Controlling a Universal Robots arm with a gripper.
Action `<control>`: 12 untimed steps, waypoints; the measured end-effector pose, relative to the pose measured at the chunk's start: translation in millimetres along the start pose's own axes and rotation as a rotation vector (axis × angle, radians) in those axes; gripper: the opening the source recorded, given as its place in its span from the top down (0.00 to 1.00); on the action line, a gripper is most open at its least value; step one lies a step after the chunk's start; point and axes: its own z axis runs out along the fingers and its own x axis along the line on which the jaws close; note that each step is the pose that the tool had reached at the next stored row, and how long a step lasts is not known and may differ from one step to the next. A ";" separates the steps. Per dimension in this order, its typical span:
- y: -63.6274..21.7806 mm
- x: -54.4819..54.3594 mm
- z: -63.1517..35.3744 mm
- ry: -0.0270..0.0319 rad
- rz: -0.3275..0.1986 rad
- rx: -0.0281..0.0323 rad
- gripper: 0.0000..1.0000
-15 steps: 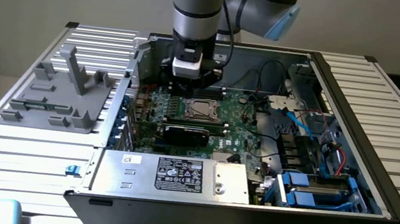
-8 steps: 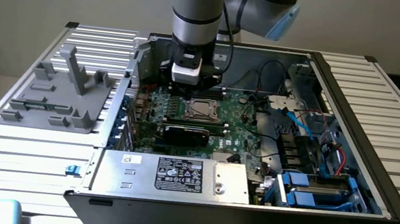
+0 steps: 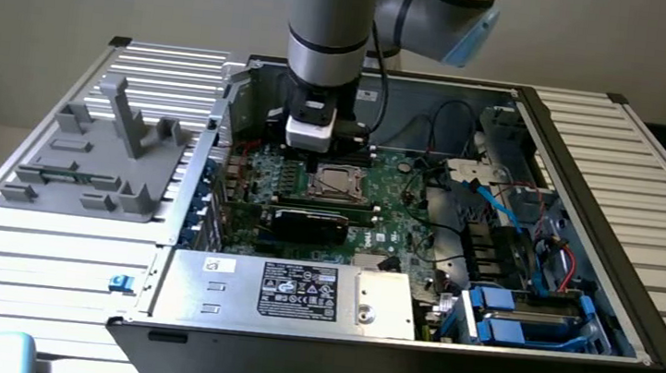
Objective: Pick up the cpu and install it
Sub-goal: 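Install the second cpu locking lever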
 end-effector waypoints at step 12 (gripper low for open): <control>6.7 2.6 8.2 -0.0153 0.013 0.0178 0.89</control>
